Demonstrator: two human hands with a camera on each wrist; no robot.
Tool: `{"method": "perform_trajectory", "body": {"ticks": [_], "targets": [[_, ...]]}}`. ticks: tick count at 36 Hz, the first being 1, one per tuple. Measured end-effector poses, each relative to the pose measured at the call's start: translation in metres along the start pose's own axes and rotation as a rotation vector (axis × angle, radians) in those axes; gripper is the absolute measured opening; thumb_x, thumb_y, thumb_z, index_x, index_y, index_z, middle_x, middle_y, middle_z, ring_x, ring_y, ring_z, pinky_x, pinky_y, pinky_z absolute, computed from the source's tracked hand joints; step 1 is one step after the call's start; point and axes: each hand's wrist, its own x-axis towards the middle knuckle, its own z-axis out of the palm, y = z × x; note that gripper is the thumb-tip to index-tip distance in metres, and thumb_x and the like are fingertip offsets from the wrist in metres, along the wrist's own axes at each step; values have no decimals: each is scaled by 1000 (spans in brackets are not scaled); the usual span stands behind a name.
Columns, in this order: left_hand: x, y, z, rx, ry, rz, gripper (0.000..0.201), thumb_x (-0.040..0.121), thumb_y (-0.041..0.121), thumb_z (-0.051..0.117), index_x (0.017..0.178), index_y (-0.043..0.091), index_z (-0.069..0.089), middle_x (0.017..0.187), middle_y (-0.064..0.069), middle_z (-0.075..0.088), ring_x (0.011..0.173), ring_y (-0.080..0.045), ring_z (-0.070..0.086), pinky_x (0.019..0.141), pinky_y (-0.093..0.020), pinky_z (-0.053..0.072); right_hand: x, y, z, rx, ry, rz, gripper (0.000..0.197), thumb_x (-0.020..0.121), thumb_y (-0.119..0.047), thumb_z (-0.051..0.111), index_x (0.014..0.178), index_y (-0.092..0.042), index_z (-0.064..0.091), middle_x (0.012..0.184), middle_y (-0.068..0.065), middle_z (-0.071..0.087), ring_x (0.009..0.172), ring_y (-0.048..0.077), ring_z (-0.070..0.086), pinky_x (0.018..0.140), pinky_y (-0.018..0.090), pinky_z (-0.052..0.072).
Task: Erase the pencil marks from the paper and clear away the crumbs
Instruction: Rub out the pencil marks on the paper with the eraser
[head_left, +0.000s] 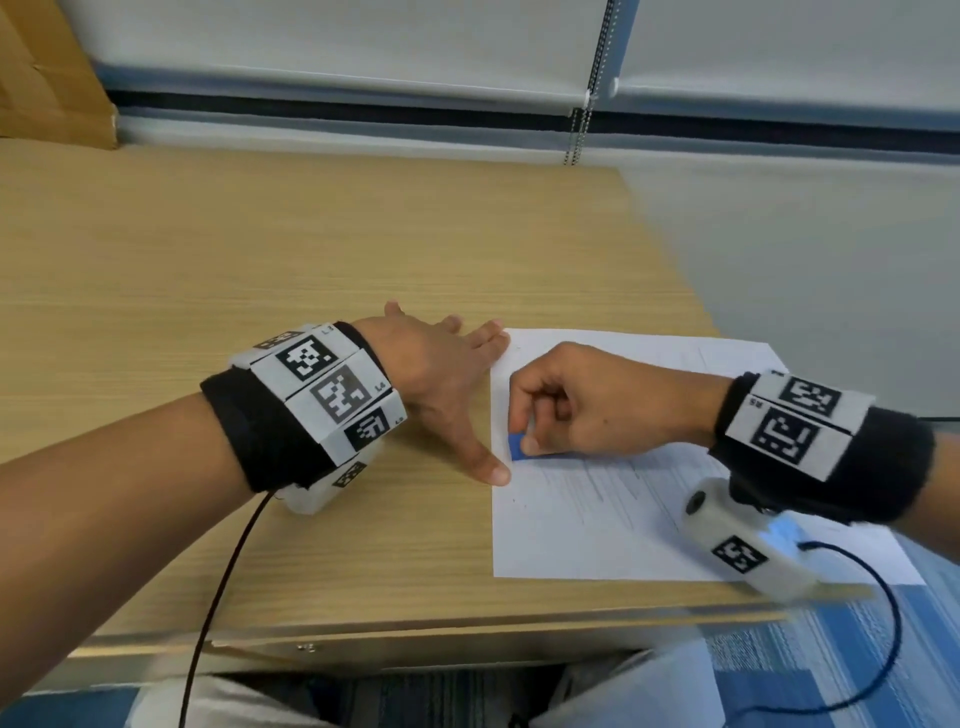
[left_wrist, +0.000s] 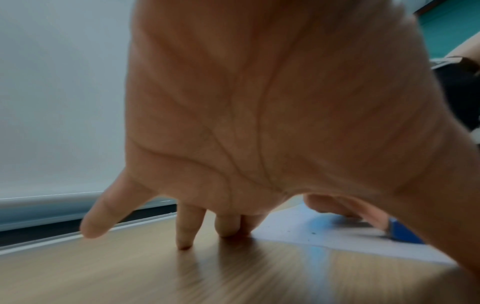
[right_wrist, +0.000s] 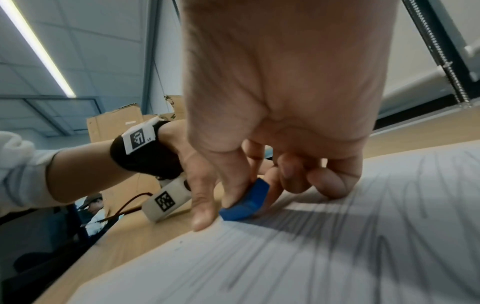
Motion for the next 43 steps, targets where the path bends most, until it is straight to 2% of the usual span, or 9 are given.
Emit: {"method": "perform_trajectory", "body": {"ticks": [6,11,16,18,23,29,35,40,43], "targets": [[1,1,0,12,11,3,143,54,91,56,149,23,-26,157,15,-27,149,-22,-12,107,-71,-4,-10,-3,7,10,-242,-18,4,81,-12,72,85,-11,70,64,-1,64,59,9,57,70,39,53],[2,0,0,26,19,14,141,54,91,54,150,24,-26,157,14,-26,149,-23,-13,107,-70,-3,19,7,-15,-46,46,57,8,79,-13,73,78,-19,68,52,-13,57,49,1,50,56,22,43],[3,0,1,32,12,13,141,54,93,52,148,25,-28,156,15,-30,148,-22,-14,107,-71,-4,40,16,-32,-86,297,101,6,81,-16,71,81,-14,65,66,-3,59,61,12,54,66,29,47],[3,-1,1,26,14,15,141,54,92,53,148,26,-28,155,15,-30,148,-22,-14,107,-70,-4,39,16,-30,-48,295,89,6,81,-14,71,80,-13,65,65,0,59,60,13,54,64,31,47],[5,-2,2,17,19,18,142,53,92,54,149,27,-27,155,15,-30,148,-22,-14,107,-69,-6,29,13,-25,-9,3,68,4,81,-15,73,82,-14,68,67,8,63,62,15,56,67,31,48],[3,-2,3,15,29,17,141,54,92,54,148,26,-26,156,15,-29,148,-20,-15,108,-68,-6,53,24,-49,-88,258,143,7,81,-14,70,83,-9,66,63,2,61,59,13,52,65,28,43],[1,1,1,20,15,11,141,56,90,55,148,25,-29,155,15,-30,148,-22,-15,107,-70,-7,43,18,-41,-85,14,70,3,81,-16,71,82,-13,70,67,4,59,66,15,53,68,30,45],[2,1,1,40,1,4,140,57,91,53,147,23,-29,154,13,-32,148,-22,-17,107,-70,-8,56,27,-51,-111,250,138,8,81,-17,71,84,-11,67,68,-1,62,62,11,55,67,29,47],[1,-1,2,28,-1,9,140,57,91,53,147,24,-29,154,14,-32,147,-21,-17,107,-69,-8,52,29,-47,-106,276,113,10,82,-17,70,84,-10,64,68,1,61,61,12,55,63,28,45]]}}
